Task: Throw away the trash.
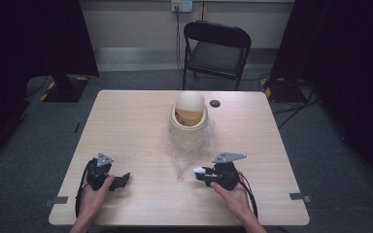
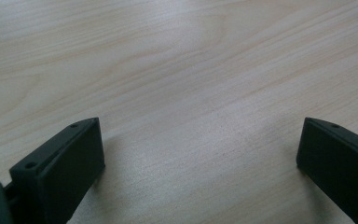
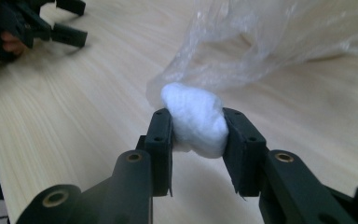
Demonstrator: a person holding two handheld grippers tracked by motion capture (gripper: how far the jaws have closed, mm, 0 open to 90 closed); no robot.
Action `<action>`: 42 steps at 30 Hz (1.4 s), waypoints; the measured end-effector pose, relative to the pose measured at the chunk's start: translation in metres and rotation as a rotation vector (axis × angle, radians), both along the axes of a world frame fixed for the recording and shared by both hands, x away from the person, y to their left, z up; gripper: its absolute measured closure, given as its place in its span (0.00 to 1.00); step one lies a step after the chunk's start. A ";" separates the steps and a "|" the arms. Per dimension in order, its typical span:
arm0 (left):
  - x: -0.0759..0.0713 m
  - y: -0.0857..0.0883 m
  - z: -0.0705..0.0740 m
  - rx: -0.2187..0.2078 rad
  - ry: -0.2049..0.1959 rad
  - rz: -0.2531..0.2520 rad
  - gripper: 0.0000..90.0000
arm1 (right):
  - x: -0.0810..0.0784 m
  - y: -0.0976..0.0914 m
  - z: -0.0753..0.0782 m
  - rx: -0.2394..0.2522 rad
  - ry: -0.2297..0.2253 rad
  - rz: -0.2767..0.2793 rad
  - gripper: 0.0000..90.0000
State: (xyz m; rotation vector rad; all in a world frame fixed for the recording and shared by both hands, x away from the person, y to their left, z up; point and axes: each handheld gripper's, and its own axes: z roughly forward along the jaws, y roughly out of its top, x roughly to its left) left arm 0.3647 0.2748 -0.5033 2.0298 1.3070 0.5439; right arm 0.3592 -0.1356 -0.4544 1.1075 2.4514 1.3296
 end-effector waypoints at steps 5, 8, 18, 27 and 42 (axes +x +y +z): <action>0.000 0.000 0.000 0.000 -0.001 0.000 0.00 | 0.009 0.003 0.011 0.013 -0.021 -0.004 0.73; 0.000 0.000 0.000 -0.001 0.000 0.000 0.00 | 0.013 0.009 0.016 0.019 -0.021 0.003 0.73; 0.000 0.000 0.000 -0.001 0.000 0.000 0.00 | 0.027 0.020 0.037 0.026 -0.059 0.008 0.73; 0.000 0.000 0.000 0.000 0.000 0.000 0.00 | 0.049 0.030 0.060 0.033 -0.095 -0.003 0.73; 0.000 0.000 0.000 -0.001 -0.001 0.000 0.00 | 0.087 0.034 0.084 0.032 -0.126 -0.041 0.73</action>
